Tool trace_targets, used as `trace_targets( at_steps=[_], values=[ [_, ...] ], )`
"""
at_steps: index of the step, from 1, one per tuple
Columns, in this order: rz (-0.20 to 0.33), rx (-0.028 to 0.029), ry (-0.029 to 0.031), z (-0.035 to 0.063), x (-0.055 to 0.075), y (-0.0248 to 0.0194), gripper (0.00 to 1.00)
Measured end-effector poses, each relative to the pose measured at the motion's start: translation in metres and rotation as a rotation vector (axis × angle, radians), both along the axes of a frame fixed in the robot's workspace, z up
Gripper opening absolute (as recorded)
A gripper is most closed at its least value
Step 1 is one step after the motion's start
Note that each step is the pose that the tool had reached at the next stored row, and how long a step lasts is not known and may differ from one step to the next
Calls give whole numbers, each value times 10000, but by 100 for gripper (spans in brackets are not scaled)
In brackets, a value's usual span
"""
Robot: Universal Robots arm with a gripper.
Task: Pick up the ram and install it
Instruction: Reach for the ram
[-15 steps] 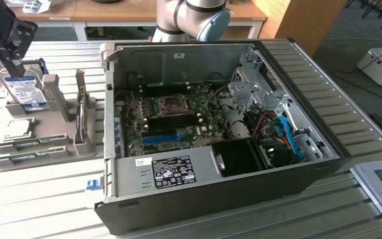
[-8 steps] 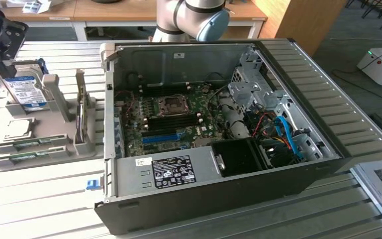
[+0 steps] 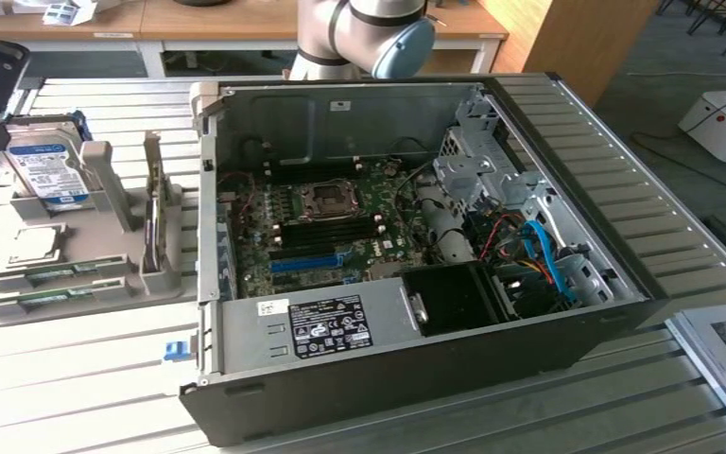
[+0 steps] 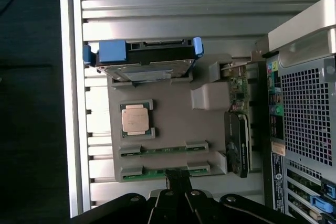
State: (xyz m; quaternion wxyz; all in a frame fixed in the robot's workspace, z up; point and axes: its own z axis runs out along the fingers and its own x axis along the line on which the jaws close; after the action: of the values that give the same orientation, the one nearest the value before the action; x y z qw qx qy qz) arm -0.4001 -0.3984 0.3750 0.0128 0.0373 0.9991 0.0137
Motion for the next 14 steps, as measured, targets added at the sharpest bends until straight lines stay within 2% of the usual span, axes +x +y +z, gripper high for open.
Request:
trace_targets(
  at_steps=[5, 14],
  values=[
    [-1, -37, 0, -5, -92, 1, 10],
    [-3, -43, 0, -5, -98, -3, 10]
  ],
)
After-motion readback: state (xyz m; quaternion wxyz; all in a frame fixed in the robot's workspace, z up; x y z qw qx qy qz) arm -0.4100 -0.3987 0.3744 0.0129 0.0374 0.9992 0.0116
